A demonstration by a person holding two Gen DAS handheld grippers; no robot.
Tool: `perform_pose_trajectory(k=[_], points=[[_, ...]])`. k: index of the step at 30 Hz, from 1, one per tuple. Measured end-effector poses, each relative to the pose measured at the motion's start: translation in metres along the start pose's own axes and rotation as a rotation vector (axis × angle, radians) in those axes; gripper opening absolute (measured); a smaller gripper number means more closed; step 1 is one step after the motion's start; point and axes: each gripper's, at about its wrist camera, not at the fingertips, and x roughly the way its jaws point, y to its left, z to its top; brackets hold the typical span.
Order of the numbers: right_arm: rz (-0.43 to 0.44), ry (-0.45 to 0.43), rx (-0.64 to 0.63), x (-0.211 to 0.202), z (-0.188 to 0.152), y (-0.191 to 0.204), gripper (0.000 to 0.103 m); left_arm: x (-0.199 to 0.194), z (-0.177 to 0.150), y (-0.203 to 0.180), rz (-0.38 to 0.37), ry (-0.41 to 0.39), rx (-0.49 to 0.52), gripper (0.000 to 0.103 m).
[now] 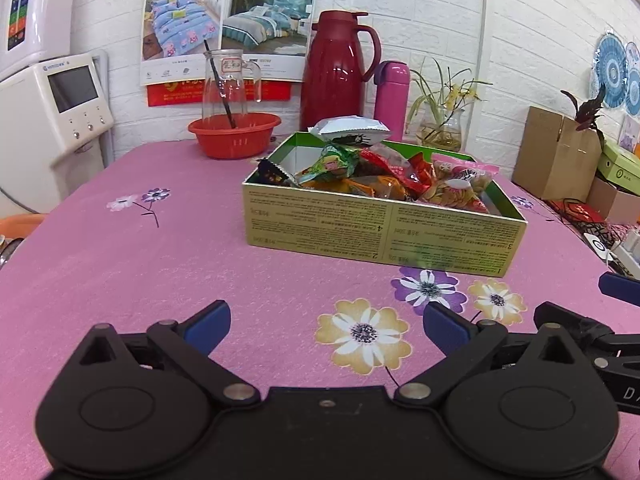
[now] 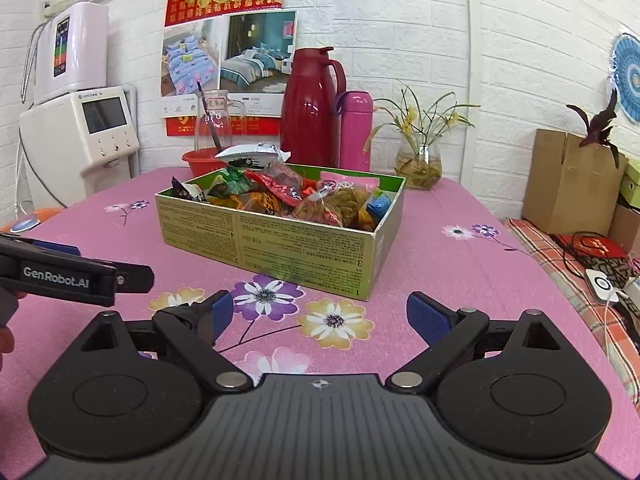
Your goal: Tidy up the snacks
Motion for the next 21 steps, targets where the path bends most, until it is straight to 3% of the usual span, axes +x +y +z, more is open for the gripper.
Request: perform_pose_trajectory(k=[21], points=[[-0.001,-0.019,0.002,-0.0049,0.0013,0.0081,0.103,-0.0062,-0.0062,0.0079,0.023,-0.021,-0.013,0.103]])
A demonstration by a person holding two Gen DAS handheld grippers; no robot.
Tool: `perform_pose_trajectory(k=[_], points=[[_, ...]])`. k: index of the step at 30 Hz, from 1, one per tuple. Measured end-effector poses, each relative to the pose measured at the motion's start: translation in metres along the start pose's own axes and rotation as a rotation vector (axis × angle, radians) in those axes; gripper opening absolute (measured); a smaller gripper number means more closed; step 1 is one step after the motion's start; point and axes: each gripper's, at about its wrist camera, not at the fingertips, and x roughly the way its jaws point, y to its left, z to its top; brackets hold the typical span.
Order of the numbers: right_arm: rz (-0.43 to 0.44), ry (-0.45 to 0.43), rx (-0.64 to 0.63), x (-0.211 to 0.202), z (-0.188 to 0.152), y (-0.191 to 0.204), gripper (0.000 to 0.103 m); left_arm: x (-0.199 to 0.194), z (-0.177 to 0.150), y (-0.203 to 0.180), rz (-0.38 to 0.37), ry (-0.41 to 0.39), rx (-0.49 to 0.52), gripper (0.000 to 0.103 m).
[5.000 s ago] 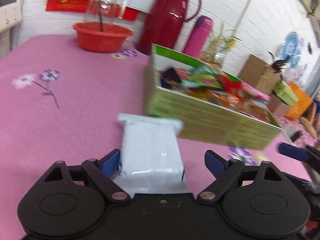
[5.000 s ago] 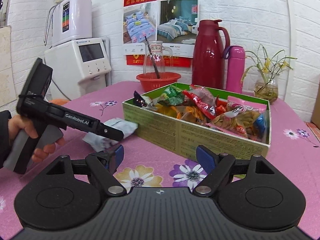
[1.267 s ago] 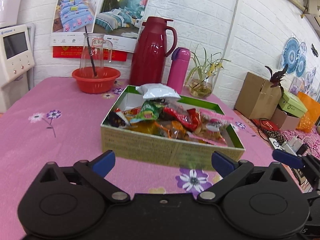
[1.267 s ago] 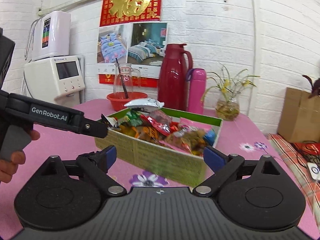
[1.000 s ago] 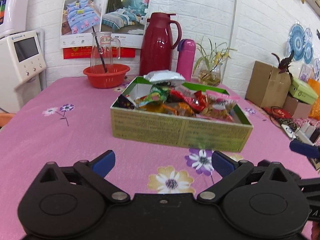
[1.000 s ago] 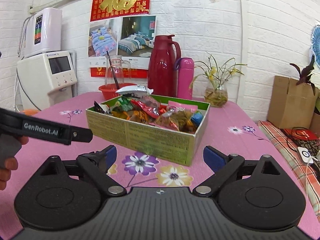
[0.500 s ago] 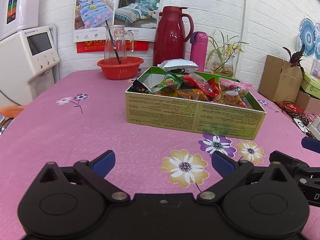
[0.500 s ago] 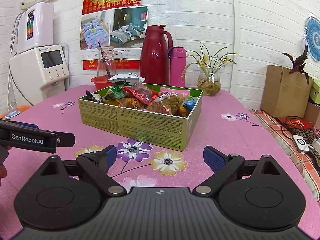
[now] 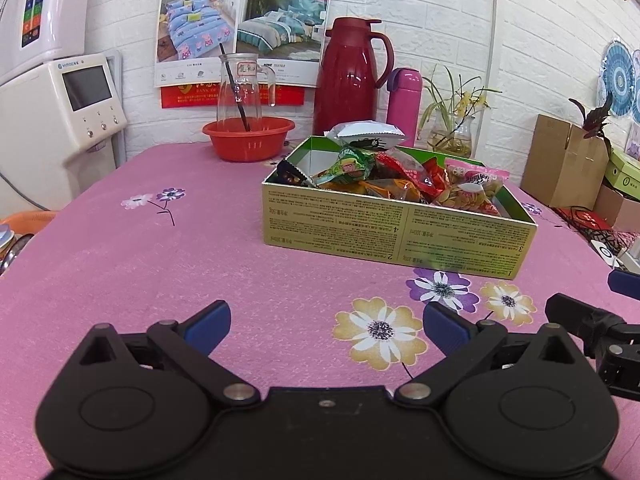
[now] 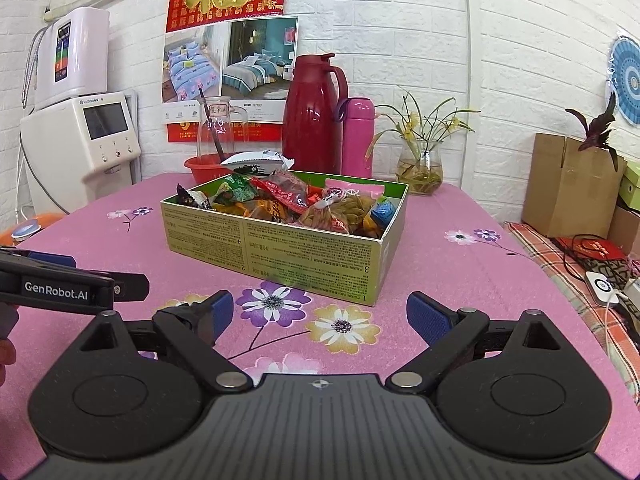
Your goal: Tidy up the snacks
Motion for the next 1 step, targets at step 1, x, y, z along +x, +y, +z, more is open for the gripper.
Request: perform_pose_trajectory(k=[1], points=[[0.0,-0.001,-0.001,-0.0004,0.0001,0.0005,0.103,-0.0003,-0.0001,0.0002,0.002,0.0,0.0,0.103]])
